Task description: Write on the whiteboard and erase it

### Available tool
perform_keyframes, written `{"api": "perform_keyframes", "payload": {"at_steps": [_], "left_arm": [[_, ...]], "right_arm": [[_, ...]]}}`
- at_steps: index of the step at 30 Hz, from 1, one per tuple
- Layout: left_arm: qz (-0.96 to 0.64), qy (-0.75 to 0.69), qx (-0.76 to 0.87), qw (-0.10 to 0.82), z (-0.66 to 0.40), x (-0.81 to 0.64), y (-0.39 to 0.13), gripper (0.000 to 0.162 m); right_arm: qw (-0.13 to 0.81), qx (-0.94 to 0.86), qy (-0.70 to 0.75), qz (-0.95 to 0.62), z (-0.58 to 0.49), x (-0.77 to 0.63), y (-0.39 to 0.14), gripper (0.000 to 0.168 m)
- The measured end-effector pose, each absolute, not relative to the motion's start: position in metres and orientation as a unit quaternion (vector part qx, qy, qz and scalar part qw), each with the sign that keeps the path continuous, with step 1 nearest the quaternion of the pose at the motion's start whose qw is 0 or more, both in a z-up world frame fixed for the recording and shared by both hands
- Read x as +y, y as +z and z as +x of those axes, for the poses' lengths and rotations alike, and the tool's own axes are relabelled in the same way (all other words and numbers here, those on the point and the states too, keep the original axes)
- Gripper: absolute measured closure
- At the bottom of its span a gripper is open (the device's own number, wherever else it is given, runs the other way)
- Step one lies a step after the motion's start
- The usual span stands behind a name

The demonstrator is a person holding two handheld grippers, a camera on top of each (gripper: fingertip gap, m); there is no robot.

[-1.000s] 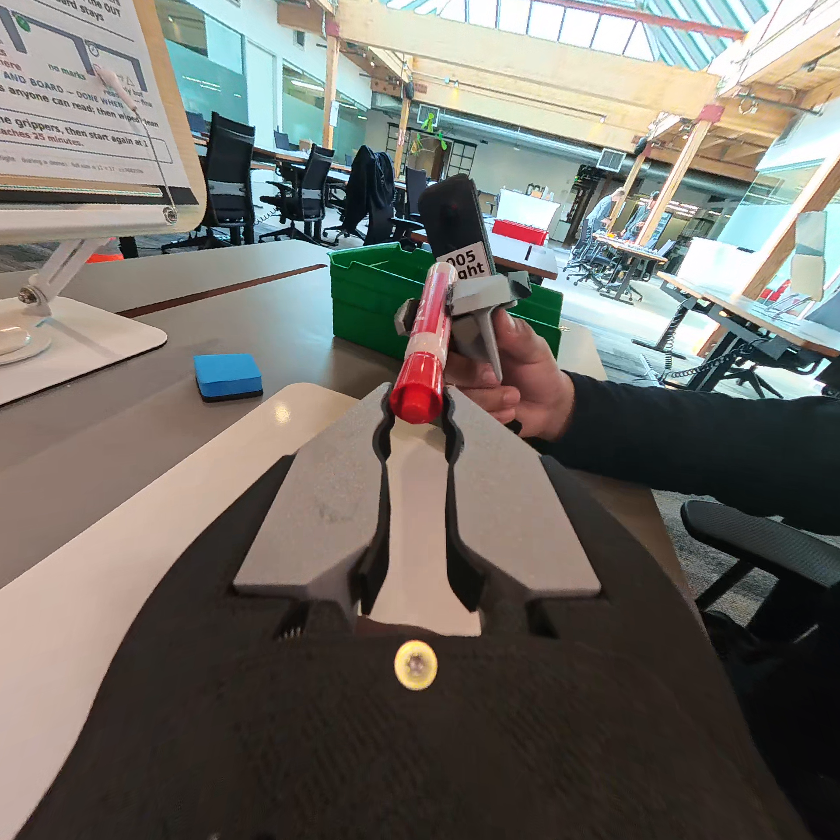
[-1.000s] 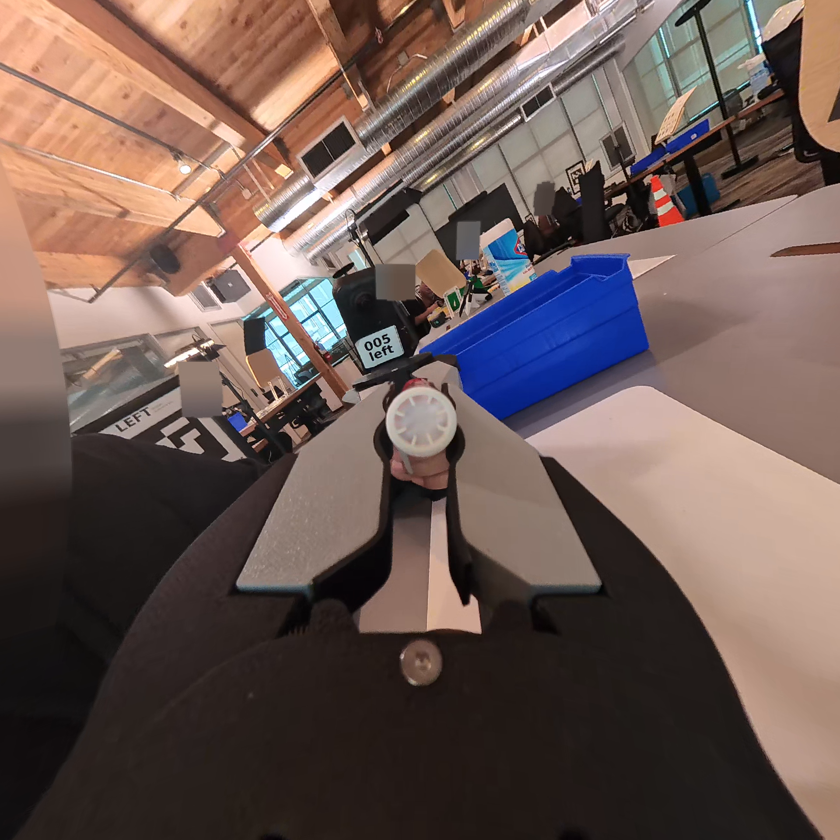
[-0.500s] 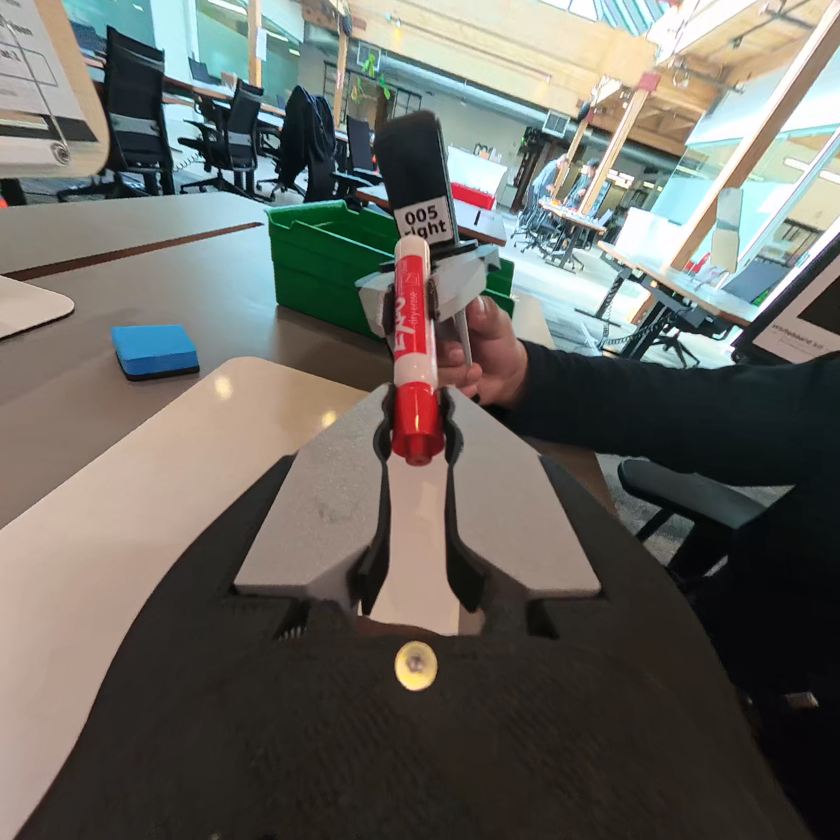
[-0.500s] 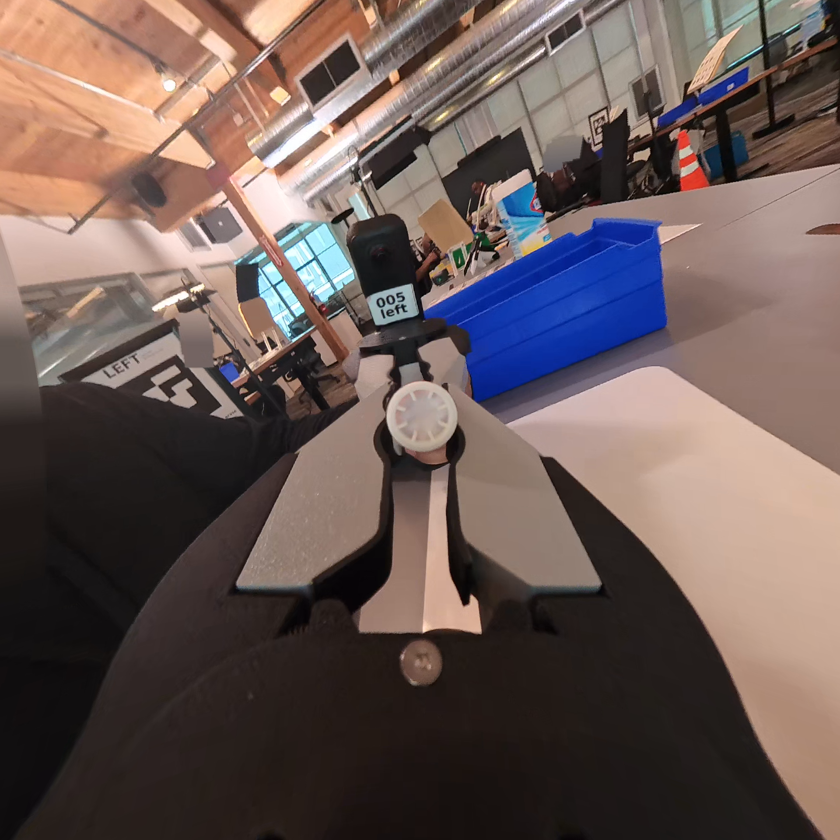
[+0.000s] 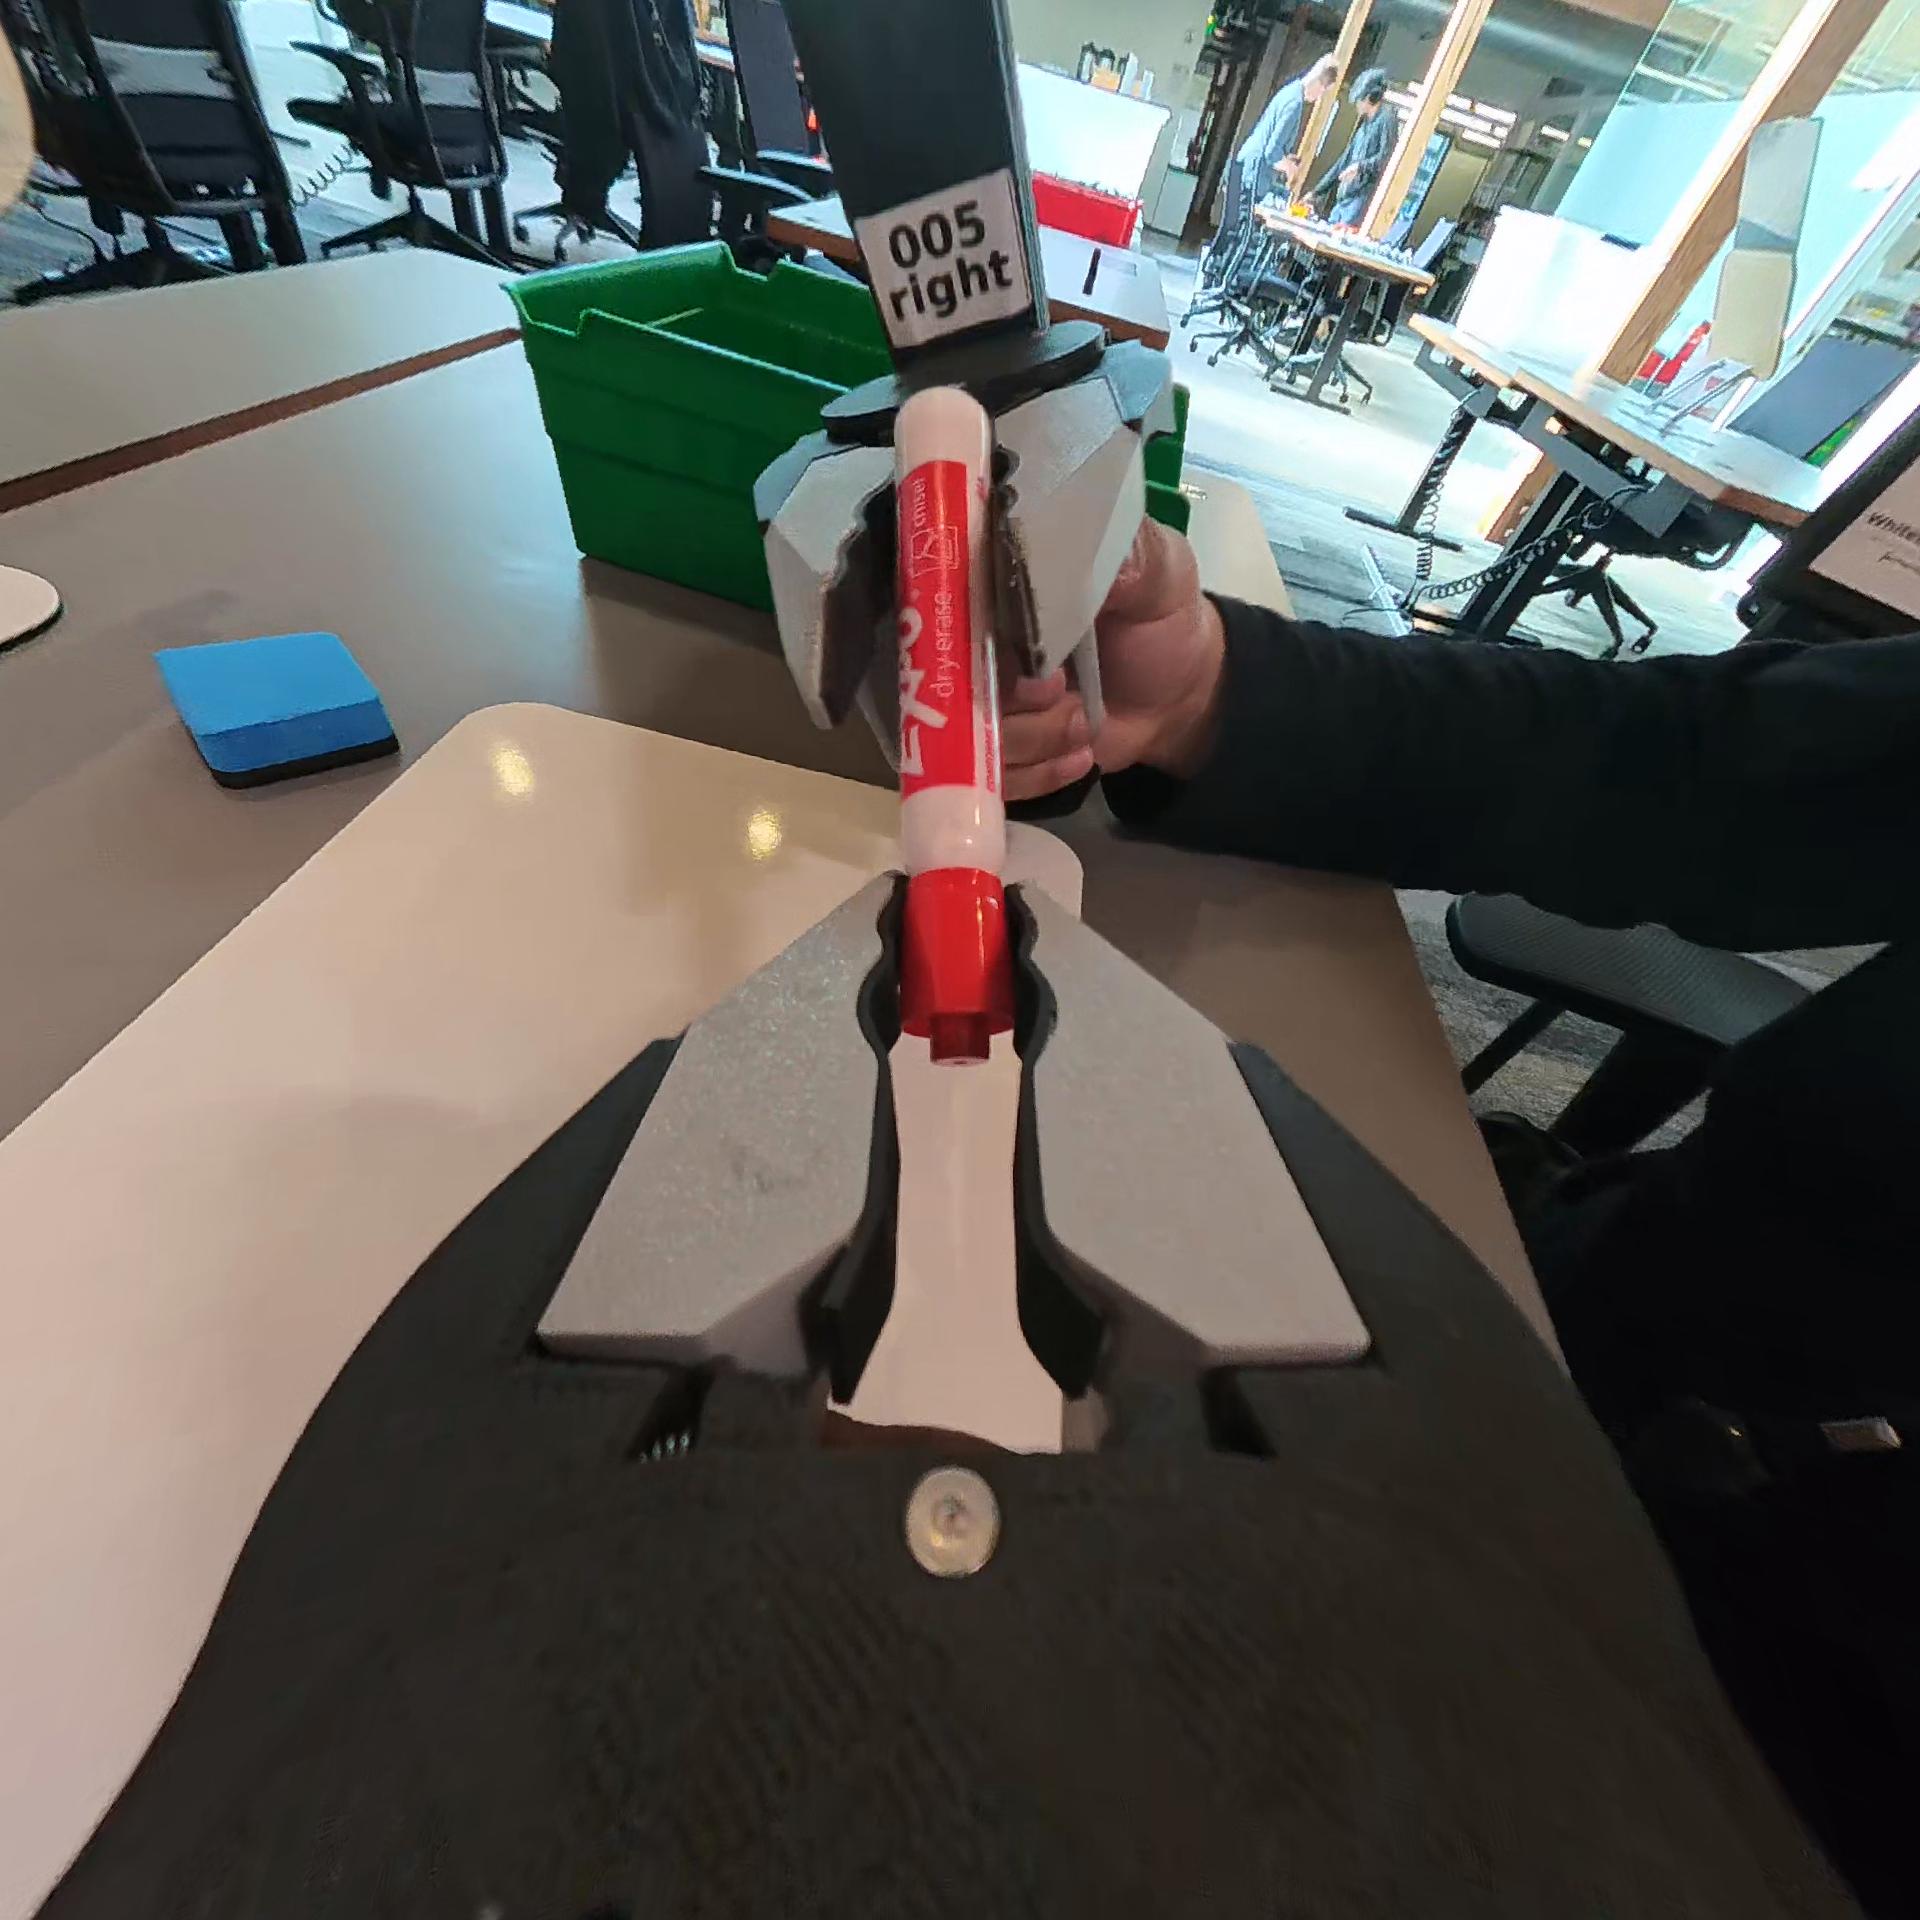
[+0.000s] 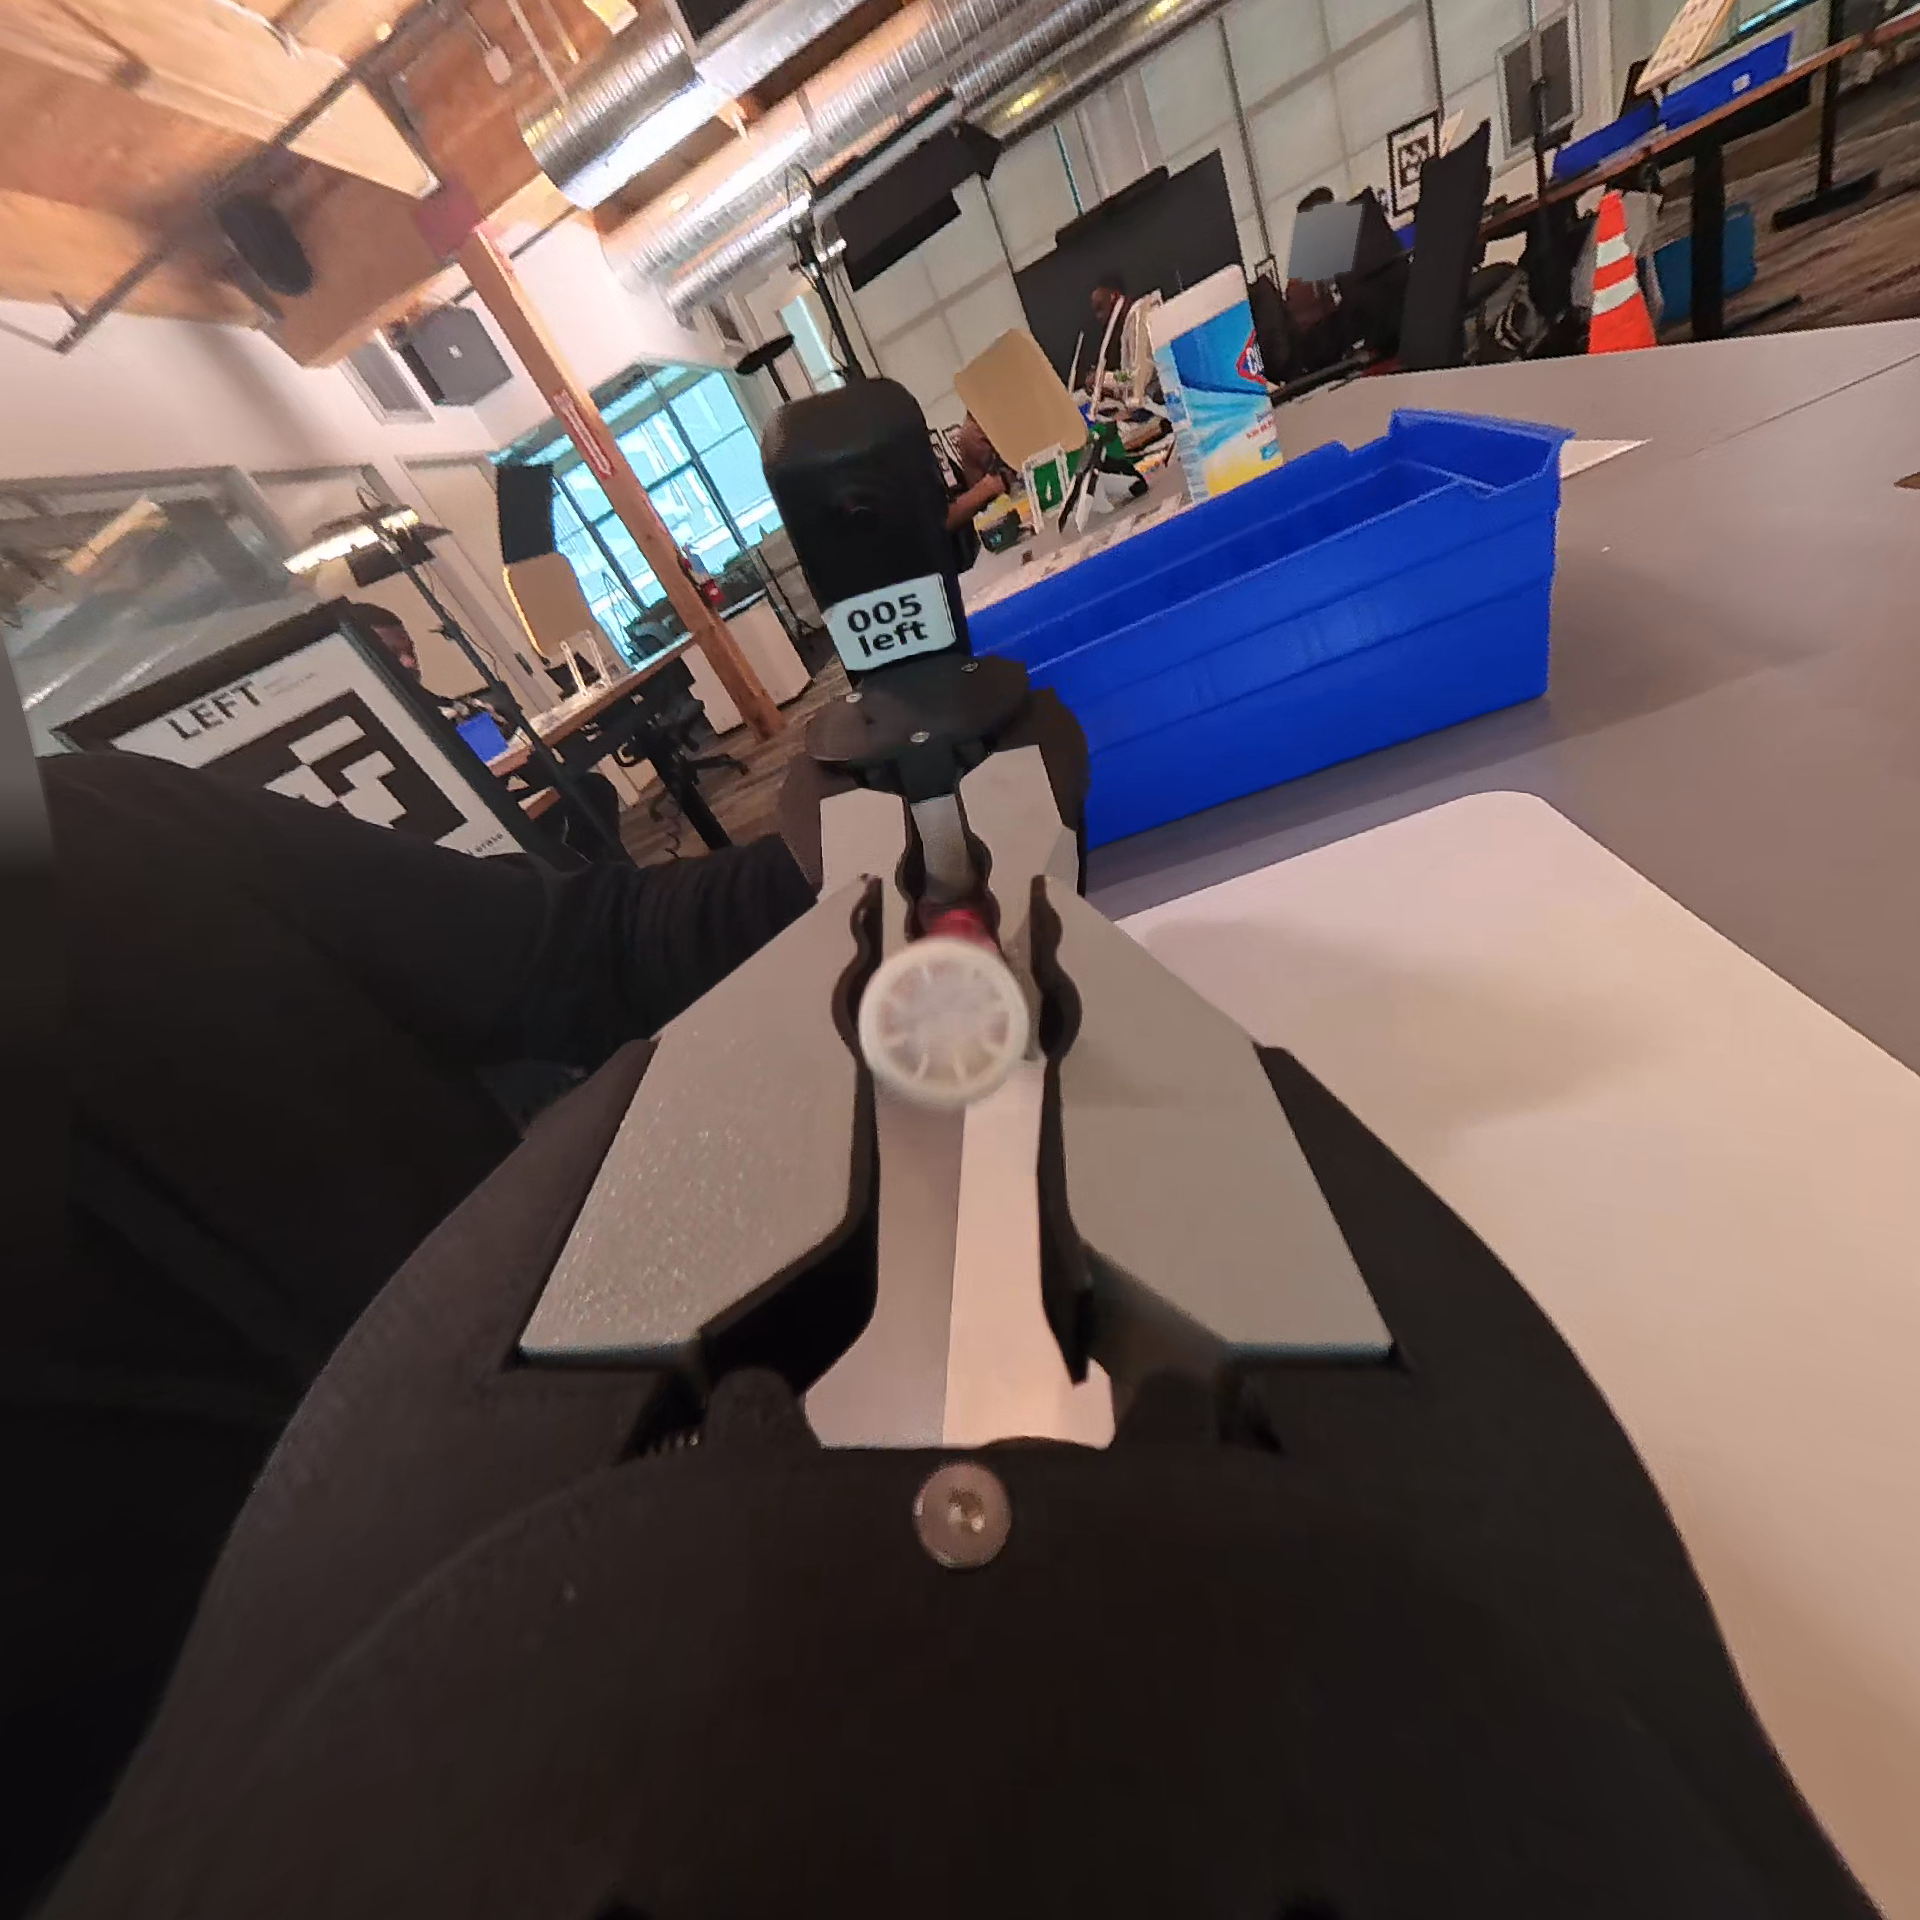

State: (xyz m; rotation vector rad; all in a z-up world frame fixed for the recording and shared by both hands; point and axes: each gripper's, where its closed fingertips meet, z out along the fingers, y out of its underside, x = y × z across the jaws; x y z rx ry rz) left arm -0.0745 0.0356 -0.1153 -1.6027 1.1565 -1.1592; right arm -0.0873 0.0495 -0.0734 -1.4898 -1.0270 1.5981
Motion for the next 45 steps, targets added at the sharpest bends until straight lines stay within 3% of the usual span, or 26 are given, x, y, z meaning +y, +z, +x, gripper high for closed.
{"api": "perform_keyframes", "payload": {"at_steps": [7,17,21,25,30,35,39,45], "left_arm": [[-0.646,-0.454,0.456,0.411,-0.072,0.038,-0.12,0.148],[-0.643,-0.451,0.462,0.411,-0.064,0.033,-0.122,0.147],[-0.645,-0.44,0.469,0.412,-0.061,0.032,-0.127,0.147],[-0.643,-0.447,0.457,0.423,-0.06,0.034,-0.123,0.147],[-0.643,-0.454,0.447,0.424,-0.057,0.035,-0.123,0.147],[-0.642,-0.453,0.444,0.431,-0.054,0.035,-0.123,0.147],[-0.642,-0.456,0.443,0.429,-0.054,0.035,-0.123,0.148],[-0.643,-0.449,0.444,0.434,-0.053,0.035,-0.124,0.147]], "right_arm": [[0.344,-0.376,0.634,-0.582,-0.095,0.051,-0.076,0.144],[0.341,-0.393,0.626,-0.581,-0.106,0.045,-0.083,0.127],[0.359,-0.405,0.608,-0.581,-0.109,0.044,-0.086,0.139],[0.349,-0.385,0.627,-0.581,-0.11,0.046,-0.084,0.126],[0.36,-0.374,0.632,-0.575,-0.109,0.049,-0.079,0.131],[0.361,-0.34,0.658,-0.567,-0.108,0.054,-0.073,0.117],[0.356,-0.336,0.674,-0.554,-0.109,0.051,-0.068,0.121],[0.367,-0.354,0.639,-0.575,-0.115,0.052,-0.079,0.112]]}}
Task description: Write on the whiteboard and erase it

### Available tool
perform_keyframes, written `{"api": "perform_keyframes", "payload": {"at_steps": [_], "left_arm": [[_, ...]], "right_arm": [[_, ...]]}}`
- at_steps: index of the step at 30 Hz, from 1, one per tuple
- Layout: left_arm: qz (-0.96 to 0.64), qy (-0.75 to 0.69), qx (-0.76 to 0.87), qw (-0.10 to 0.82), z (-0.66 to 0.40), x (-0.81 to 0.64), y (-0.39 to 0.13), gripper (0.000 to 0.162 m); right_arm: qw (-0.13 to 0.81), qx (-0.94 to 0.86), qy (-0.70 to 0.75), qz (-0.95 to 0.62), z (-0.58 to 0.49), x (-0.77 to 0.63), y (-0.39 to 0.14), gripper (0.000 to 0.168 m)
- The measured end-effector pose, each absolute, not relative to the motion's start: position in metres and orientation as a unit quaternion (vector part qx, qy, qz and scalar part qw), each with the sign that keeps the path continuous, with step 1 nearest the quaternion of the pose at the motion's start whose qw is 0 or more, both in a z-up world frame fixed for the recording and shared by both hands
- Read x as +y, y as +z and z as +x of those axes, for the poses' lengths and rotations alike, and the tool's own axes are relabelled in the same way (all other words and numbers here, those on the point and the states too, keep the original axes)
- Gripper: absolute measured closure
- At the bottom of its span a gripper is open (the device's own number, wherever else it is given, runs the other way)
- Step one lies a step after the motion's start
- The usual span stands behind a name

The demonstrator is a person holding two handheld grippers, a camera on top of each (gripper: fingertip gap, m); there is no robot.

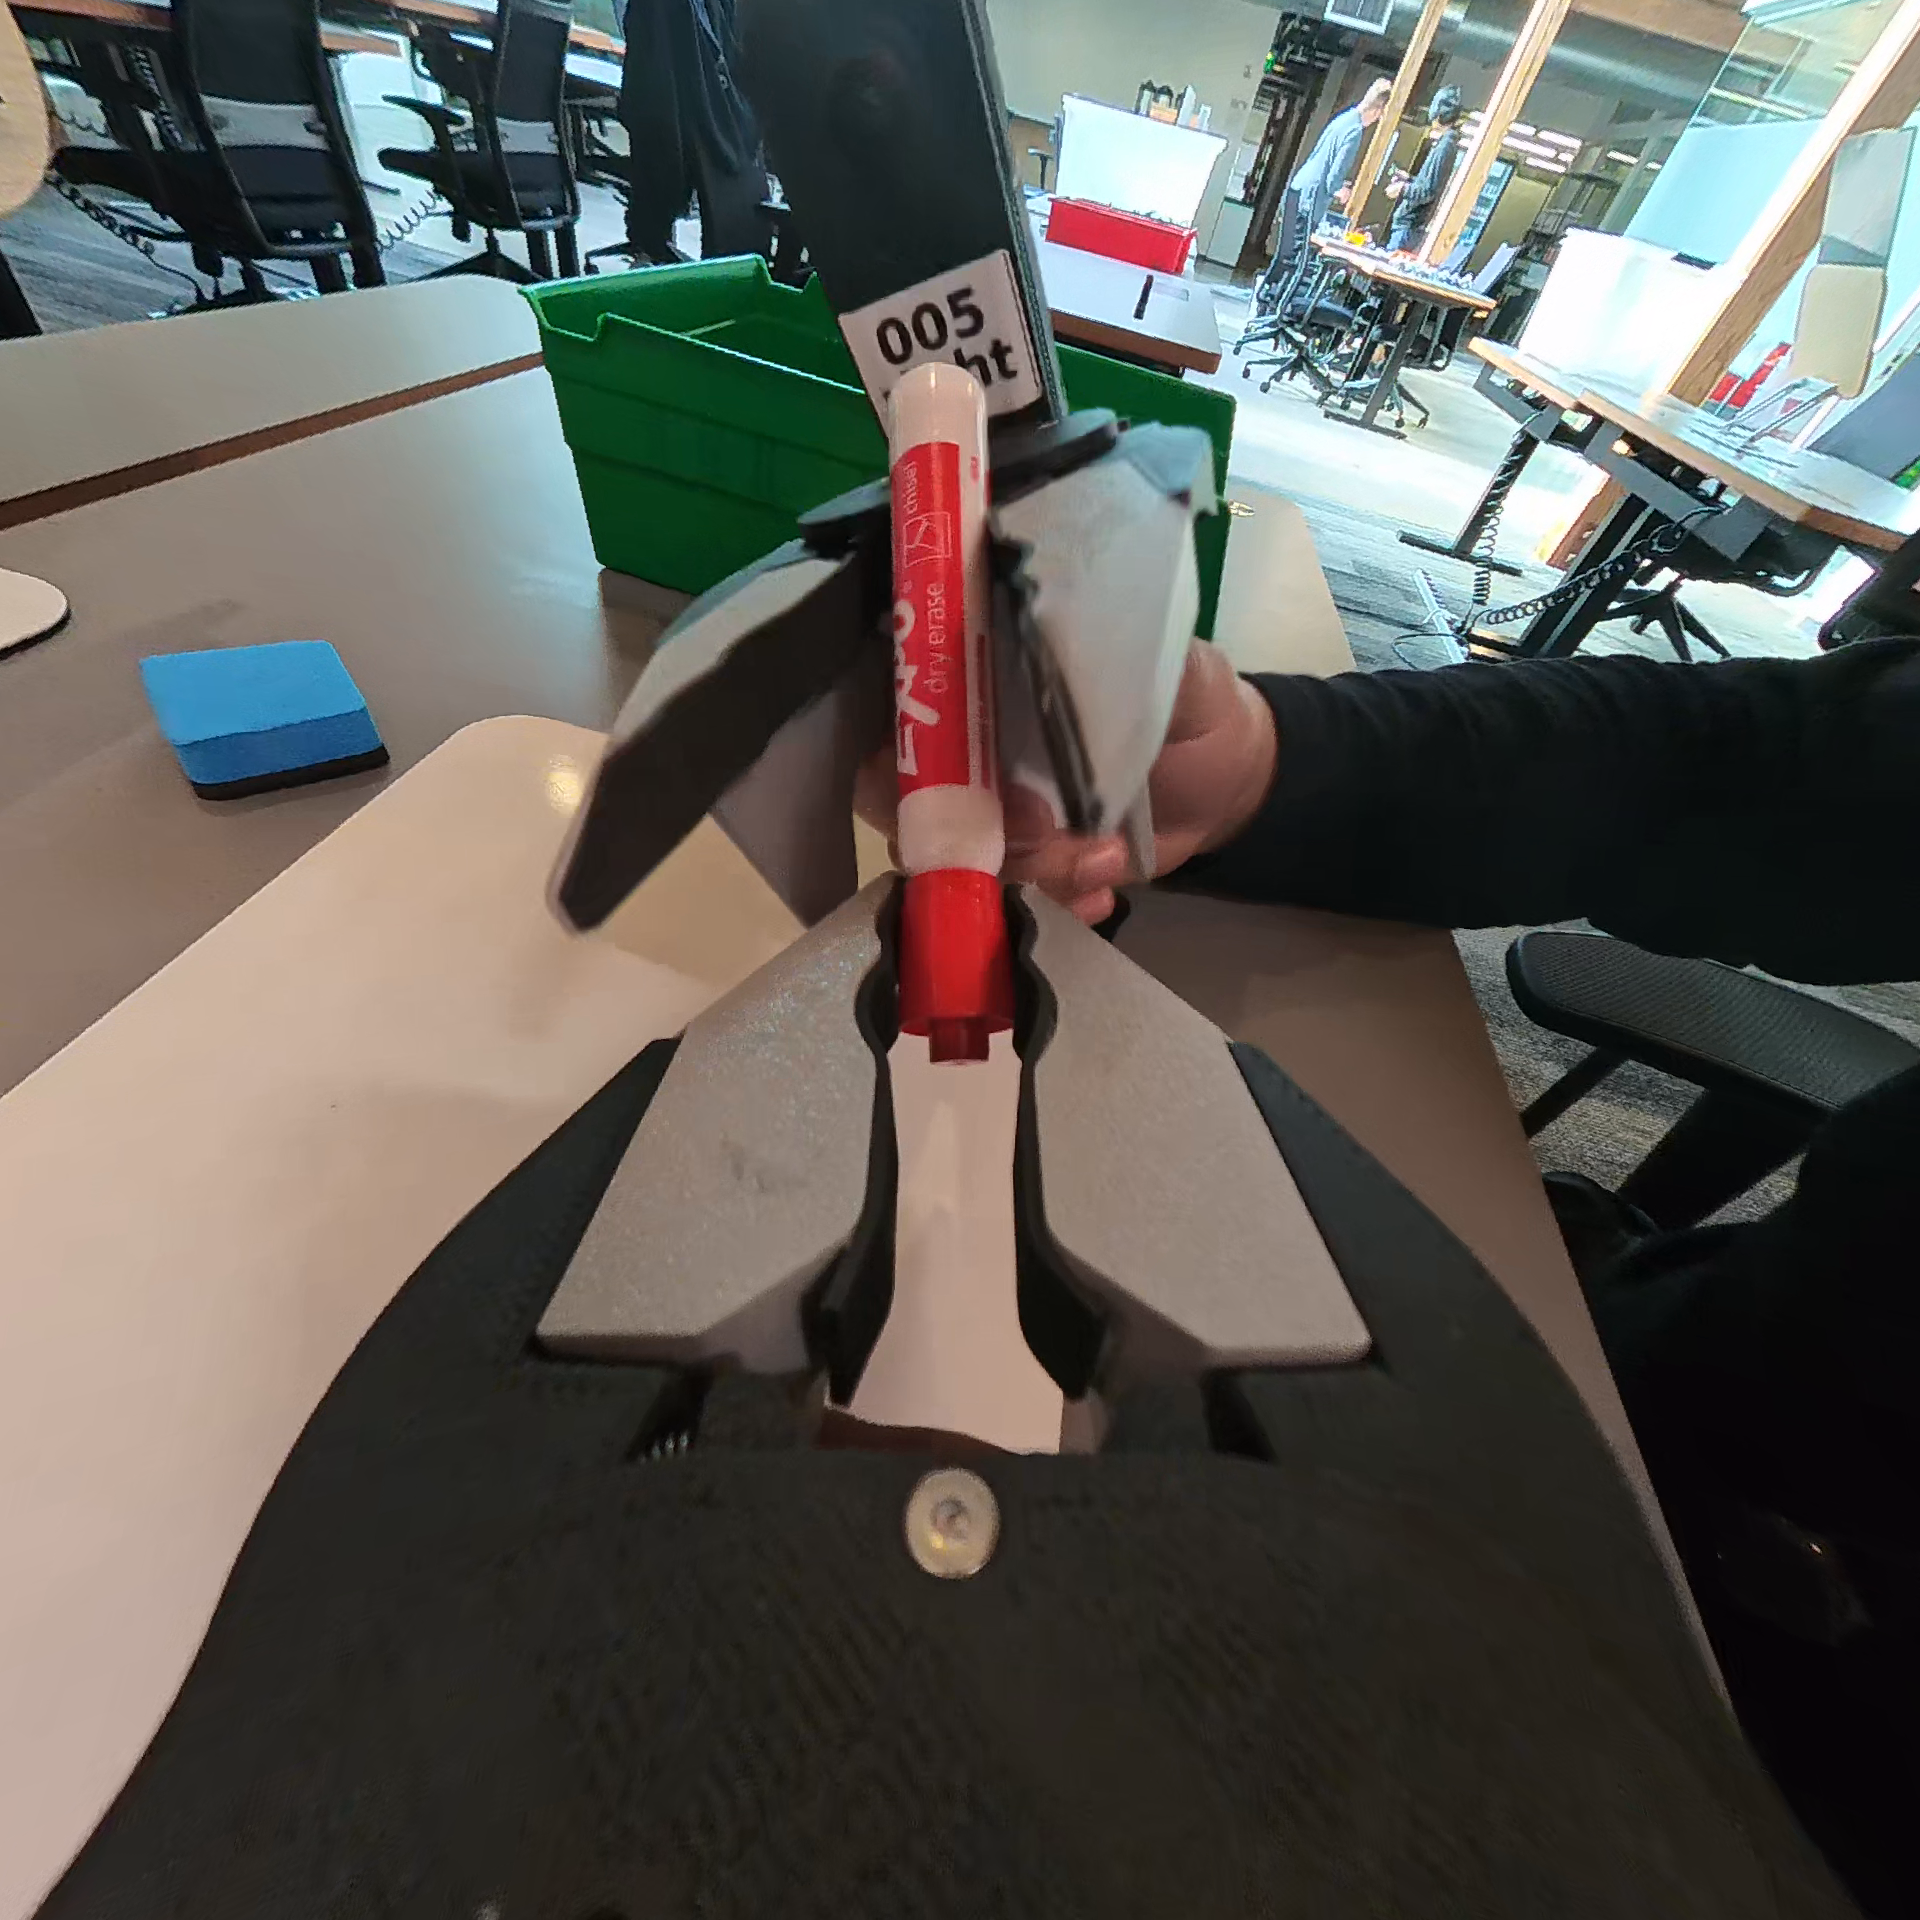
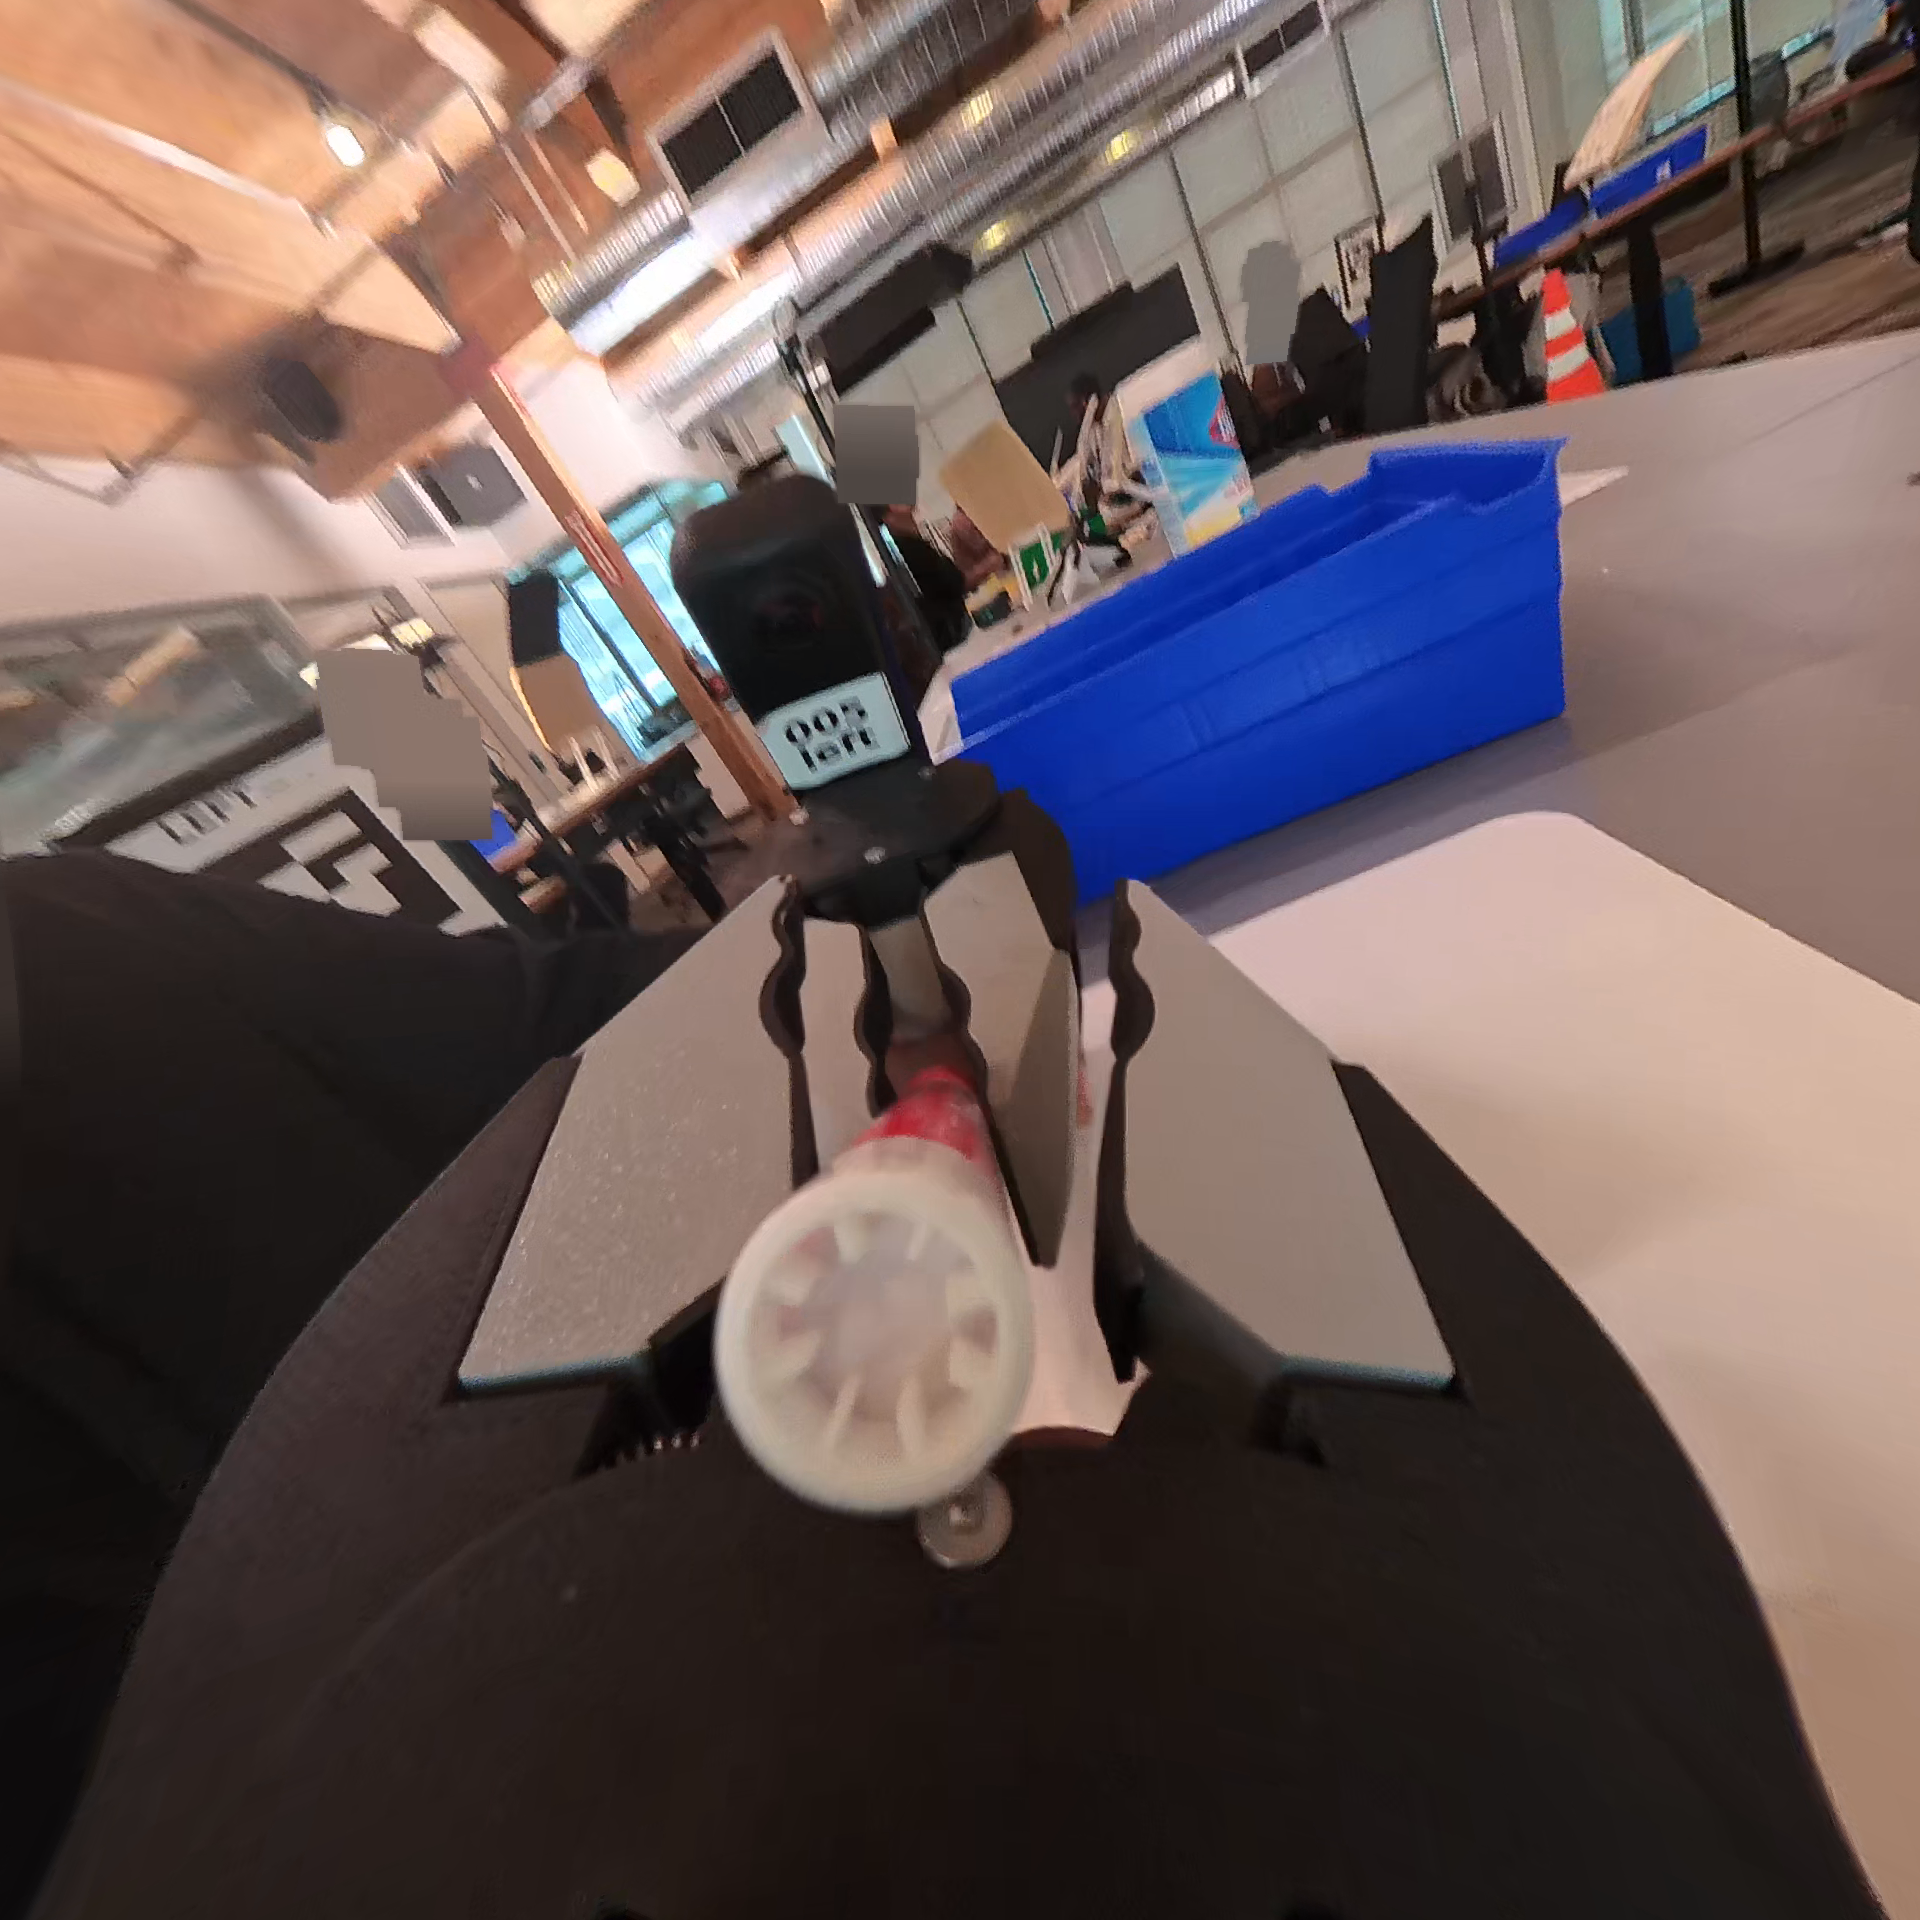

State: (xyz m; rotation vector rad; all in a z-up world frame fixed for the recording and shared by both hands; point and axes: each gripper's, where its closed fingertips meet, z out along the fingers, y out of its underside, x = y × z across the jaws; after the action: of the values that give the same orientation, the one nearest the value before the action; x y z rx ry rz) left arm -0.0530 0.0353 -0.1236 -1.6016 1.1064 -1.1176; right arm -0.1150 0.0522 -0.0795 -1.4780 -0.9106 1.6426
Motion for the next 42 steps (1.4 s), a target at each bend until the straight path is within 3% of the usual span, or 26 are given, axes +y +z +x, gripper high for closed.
{"api": "perform_keyframes", "payload": {"at_steps": [1,3,4,7,12,42], "left_arm": [[-0.643,-0.451,0.445,0.431,-0.053,0.035,-0.124,0.147],[-0.643,-0.454,0.448,0.425,-0.053,0.033,-0.125,0.147],[-0.641,-0.454,0.45,0.424,-0.053,0.032,-0.125,0.148],[-0.644,-0.448,0.453,0.424,-0.055,0.034,-0.126,0.147],[-0.645,-0.444,0.457,0.423,-0.056,0.034,-0.127,0.147],[-0.65,-0.481,0.449,0.379,-0.065,0.03,-0.125,0.146]], "right_arm": [[0.364,-0.37,0.626,-0.582,-0.118,0.05,-0.086,0.113],[0.368,-0.397,0.615,-0.573,-0.122,0.041,-0.087,0.136],[0.374,-0.402,0.609,-0.572,-0.123,0.04,-0.087,0.14],[0.372,-0.396,0.617,-0.569,-0.119,0.041,-0.082,0.134],[0.355,-0.416,0.602,-0.582,-0.109,0.043,-0.087,0.14],[0.32,-0.444,0.576,-0.608,-0.105,0.037,-0.102,0.14]]}}
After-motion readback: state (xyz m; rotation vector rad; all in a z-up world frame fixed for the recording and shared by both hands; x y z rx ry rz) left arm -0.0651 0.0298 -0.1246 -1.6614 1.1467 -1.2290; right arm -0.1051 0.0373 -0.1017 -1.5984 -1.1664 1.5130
